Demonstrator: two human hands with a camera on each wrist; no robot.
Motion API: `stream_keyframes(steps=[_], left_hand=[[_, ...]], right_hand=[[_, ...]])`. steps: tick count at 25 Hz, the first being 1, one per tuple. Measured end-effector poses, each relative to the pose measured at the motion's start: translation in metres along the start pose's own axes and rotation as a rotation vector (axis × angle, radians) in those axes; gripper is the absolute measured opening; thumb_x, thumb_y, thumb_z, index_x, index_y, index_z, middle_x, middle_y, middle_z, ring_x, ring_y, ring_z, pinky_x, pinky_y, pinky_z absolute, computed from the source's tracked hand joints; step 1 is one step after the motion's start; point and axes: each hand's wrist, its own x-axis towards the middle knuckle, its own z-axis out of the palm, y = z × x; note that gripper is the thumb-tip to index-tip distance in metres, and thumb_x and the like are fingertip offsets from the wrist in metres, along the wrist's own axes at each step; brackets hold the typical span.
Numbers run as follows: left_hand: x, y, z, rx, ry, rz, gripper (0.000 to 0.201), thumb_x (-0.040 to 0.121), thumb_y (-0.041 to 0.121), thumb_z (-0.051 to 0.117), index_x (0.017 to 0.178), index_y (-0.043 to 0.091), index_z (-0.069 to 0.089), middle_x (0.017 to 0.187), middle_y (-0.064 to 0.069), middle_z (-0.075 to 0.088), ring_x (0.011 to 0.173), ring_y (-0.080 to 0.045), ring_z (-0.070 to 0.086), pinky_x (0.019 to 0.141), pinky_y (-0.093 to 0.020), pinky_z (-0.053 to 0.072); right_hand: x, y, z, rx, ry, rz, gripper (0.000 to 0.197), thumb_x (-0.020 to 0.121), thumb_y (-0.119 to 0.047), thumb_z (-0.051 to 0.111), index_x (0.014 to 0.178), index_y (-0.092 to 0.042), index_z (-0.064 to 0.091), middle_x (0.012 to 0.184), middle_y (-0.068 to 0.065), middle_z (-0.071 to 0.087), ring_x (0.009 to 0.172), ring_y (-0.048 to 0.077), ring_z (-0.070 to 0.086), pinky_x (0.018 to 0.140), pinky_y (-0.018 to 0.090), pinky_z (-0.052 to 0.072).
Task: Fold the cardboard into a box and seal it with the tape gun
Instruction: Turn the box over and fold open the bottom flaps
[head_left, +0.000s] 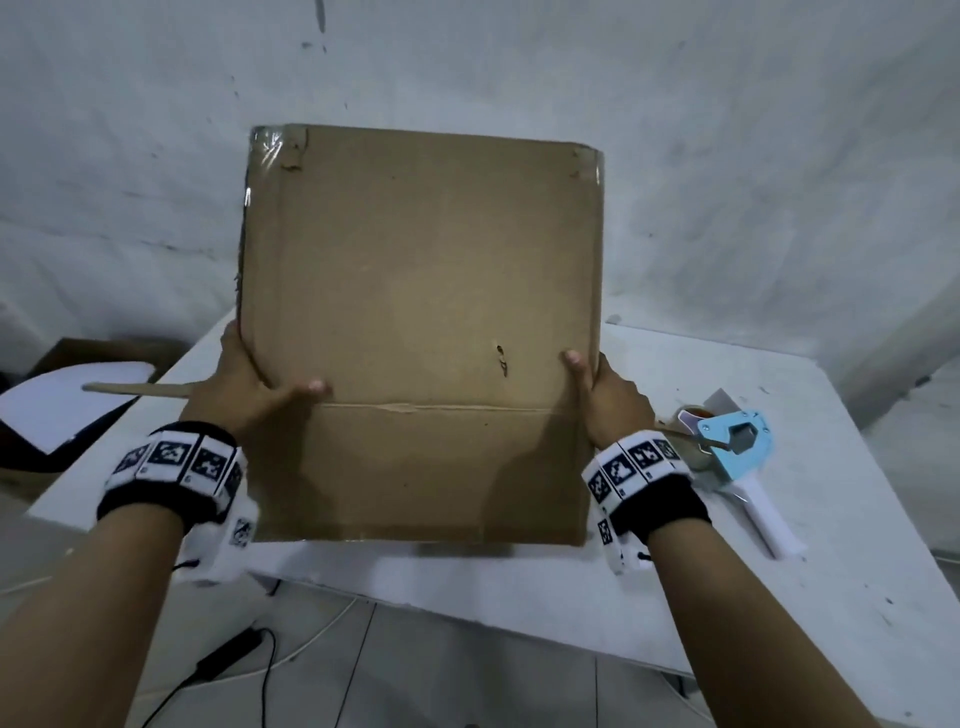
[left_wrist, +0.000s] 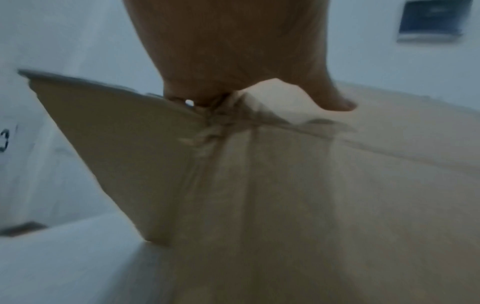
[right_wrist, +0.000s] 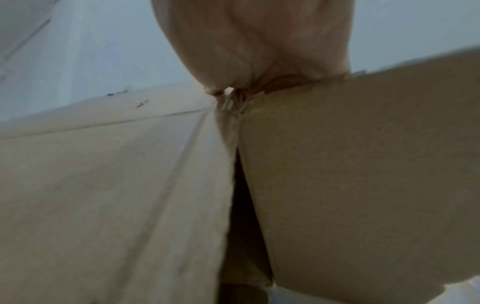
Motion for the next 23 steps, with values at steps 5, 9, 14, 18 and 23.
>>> stream_keyframes(steps=[5, 9, 14, 18, 23], left_hand=[[-0.002, -0.013, -0.009, 0.219, 0.158, 0.105, 0.12, 0.06, 0.034, 0.083, 0.146, 0.014, 0.002, 0.142, -0.024, 0.039, 0.12, -0.049, 0.044, 0.102, -0.055, 0.036], [0.009, -0.01, -0.031, 0.31, 0.268, 0.17, 0.1, 0.066, 0.034, 0.078, 0.143, 0.013, 0.017, 0.13, -0.026, 0.049, 0.115, -0.044, 0.05, 0.096, -0.055, 0.037], [0.013, 0.005, -0.03, 0.447, 0.251, 0.14, 0.096, 0.07, 0.04, 0.073, 0.143, 0.01, 0.018, 0.12, -0.032, 0.051, 0.104, -0.047, 0.054, 0.087, -0.054, 0.041], [0.031, 0.018, -0.034, 0.456, 0.191, 0.166, 0.094, 0.073, 0.046, 0.068, 0.144, 0.014, 0.017, 0.124, -0.031, 0.048, 0.108, -0.046, 0.052, 0.09, -0.053, 0.04], [0.043, 0.038, -0.009, 0.45, 0.223, 0.159, 0.09, 0.075, 0.057, 0.059, 0.146, 0.026, 0.013, 0.148, -0.03, 0.015, 0.136, -0.045, 0.018, 0.113, -0.055, 0.009]], right_hand=[[0.015, -0.024, -0.01, 0.103, -0.057, -0.084, 0.056, 0.097, -0.052, 0.028, 0.14, -0.017, 0.039, 0.131, 0.016, 0.058, 0.116, 0.037, 0.055, 0.093, 0.038, 0.041], [0.022, -0.046, -0.017, 0.211, -0.222, -0.199, 0.087, 0.085, -0.049, 0.059, 0.15, -0.023, 0.008, 0.145, 0.009, 0.045, 0.127, 0.033, 0.049, 0.105, 0.044, 0.042], [0.02, -0.053, -0.024, 0.07, -0.189, -0.218, 0.095, 0.089, -0.043, 0.058, 0.151, -0.024, -0.012, 0.145, 0.016, 0.044, 0.119, 0.035, 0.055, 0.084, 0.03, 0.043], [0.021, -0.049, -0.028, -0.174, -0.144, -0.286, 0.094, 0.082, -0.042, 0.067, 0.149, -0.039, 0.001, 0.127, 0.018, 0.053, 0.106, 0.032, 0.059, 0.079, 0.033, 0.045], [0.028, -0.054, -0.022, -0.436, 0.045, -0.301, 0.072, 0.09, -0.052, 0.046, 0.149, -0.043, 0.005, 0.117, 0.016, 0.056, 0.099, 0.032, 0.061, 0.077, 0.036, 0.047]])
